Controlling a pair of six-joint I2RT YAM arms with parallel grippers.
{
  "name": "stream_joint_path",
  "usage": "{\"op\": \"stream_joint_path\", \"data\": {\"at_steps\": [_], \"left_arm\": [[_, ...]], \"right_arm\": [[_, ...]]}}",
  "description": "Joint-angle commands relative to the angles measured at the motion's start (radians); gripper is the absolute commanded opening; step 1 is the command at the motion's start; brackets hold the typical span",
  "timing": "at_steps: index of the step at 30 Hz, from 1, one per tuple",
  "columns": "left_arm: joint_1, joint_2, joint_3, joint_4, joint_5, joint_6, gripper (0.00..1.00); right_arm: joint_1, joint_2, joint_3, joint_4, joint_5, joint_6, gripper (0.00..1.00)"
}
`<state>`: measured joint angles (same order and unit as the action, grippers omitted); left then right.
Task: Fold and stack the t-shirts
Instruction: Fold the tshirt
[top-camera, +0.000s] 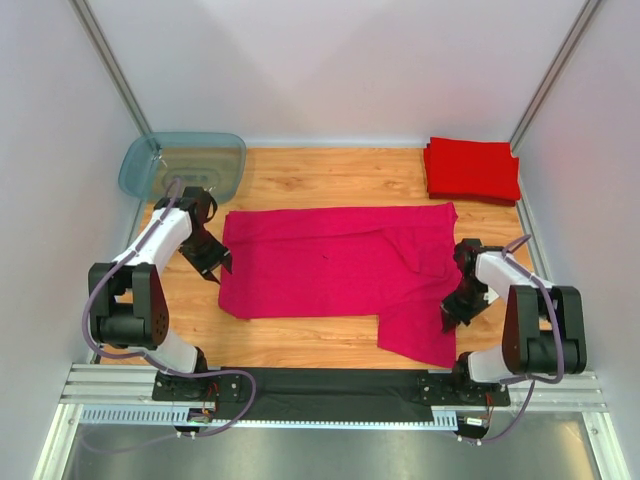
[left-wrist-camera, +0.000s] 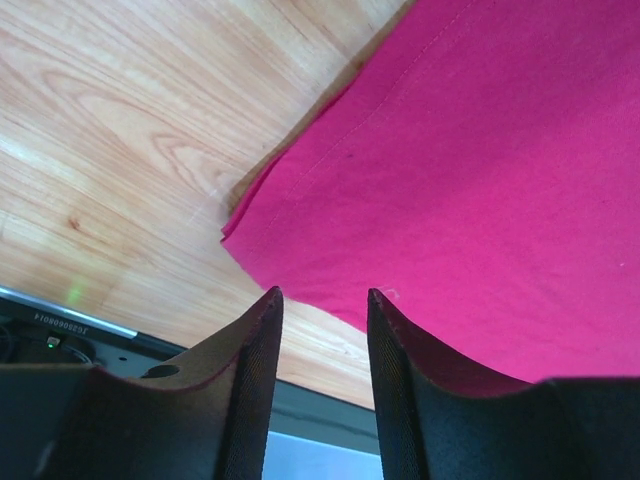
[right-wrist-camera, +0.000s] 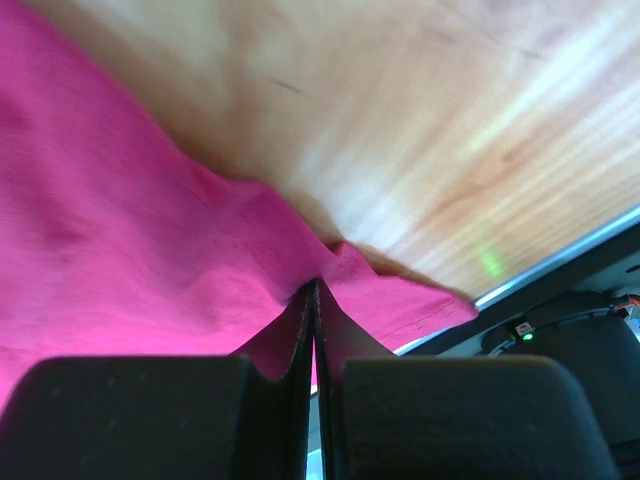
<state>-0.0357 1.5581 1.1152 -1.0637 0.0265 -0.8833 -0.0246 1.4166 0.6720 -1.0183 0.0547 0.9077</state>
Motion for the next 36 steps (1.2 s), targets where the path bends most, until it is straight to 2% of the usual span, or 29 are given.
{"op": "stream_joint_path", "data": {"at_steps": [1,7,14,16,19,22,27,36], "left_arm": [[0.002,-0.027,-0.004,-0.027,0.027,0.020,0.48],[0.002,-0.062,-0.126,0.010,0.070,-0.046,0.48],[0.000,-0.082,-0.153,-0.007,-0.025,-0.034,0.46],[0.000,-0.073,-0.166,-0.009,-0.063,-0.028,0.46],[0.000,-0.067,-0.186,0.013,-0.059,-0.028,0.47],[0.000,-0.078,-0.195,0.037,-0.046,-0.028,0.47],[0.000,-0.102,-0.195,0.056,-0.007,-0.025,0.48],[0.000,-0.144,-0.248,0.094,0.027,0.015,0.47]], "right_arm": [[0.003,0.077,0.073,0.208,0.045,-0.019,0.00],[0.003,0.157,0.208,0.169,0.040,-0.062,0.01],[0.003,0.157,0.251,0.132,0.021,-0.096,0.03],[0.003,0.137,0.265,0.075,0.020,-0.096,0.06],[-0.006,0.078,0.304,-0.029,0.039,-0.083,0.24],[-0.037,0.021,0.308,-0.100,0.046,-0.066,0.30],[-0.087,-0.082,0.195,-0.121,0.048,-0.056,0.35],[-0.182,-0.206,-0.028,-0.005,0.040,-0.035,0.40]]}}
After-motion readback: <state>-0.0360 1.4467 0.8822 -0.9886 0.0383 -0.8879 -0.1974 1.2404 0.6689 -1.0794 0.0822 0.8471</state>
